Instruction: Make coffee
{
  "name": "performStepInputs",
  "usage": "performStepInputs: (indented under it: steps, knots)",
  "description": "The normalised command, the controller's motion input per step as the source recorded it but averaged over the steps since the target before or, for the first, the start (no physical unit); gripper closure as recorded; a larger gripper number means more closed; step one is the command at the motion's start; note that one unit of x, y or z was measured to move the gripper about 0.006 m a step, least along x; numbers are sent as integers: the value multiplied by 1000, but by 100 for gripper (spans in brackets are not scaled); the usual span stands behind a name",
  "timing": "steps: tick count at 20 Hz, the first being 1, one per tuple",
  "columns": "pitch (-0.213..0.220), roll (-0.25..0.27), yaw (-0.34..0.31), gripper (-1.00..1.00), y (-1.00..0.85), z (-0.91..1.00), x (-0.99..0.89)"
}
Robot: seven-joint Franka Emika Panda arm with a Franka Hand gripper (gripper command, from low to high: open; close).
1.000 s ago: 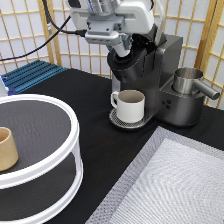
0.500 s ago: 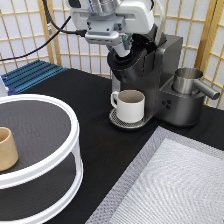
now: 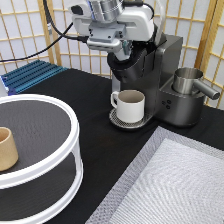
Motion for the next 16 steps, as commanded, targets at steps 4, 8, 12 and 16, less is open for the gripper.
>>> performStepInputs:
  steps: [4,8,12,16]
  knots:
    - [0,-44,0,100,234,-215,0]
    - [-7,-40,0,100,195,-166,0]
    - [-32,-39,-7,-100,131,-176,-7]
    - [-89,-35,-6,-100,99,-48,-94]
